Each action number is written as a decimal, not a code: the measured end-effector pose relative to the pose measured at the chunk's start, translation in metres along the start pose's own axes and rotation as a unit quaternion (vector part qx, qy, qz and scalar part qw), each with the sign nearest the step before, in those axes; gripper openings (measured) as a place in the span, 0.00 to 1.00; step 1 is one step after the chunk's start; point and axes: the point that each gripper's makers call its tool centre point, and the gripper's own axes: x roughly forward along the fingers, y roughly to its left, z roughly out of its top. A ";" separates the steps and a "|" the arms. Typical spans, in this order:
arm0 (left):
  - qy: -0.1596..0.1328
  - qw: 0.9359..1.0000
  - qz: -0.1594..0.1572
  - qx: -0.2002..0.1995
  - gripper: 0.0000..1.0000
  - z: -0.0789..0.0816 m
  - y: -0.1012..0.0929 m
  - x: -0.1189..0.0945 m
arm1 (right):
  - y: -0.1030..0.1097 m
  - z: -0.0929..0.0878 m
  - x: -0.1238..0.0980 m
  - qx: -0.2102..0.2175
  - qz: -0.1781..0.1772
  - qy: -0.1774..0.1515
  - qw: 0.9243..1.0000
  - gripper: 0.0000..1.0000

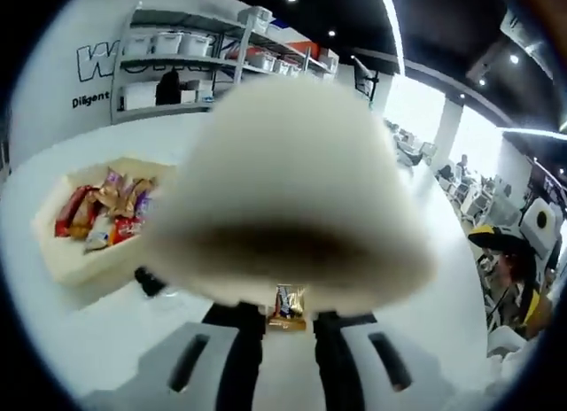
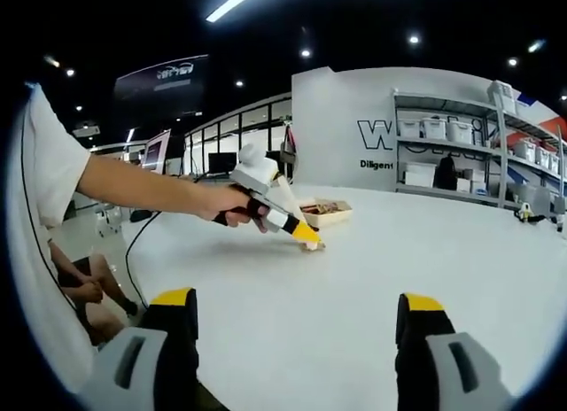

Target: Place the target food into the container with the food tongs after gripping and lifting it, then release it inside without dropping or visibly crushing the food.

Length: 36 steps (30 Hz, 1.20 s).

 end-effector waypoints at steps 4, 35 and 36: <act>-0.005 1.000 -0.019 -0.009 0.19 0.005 -0.002 -0.010 | -0.002 0.002 0.003 -0.005 -0.001 0.001 1.000 0.92; -0.058 0.983 0.174 0.001 0.19 0.062 0.157 -0.062 | -0.013 -0.002 0.018 0.001 -0.008 0.007 1.000 0.91; -0.050 0.983 0.179 0.009 0.19 0.059 0.161 -0.061 | -0.014 -0.003 0.019 0.001 -0.008 0.009 1.000 0.90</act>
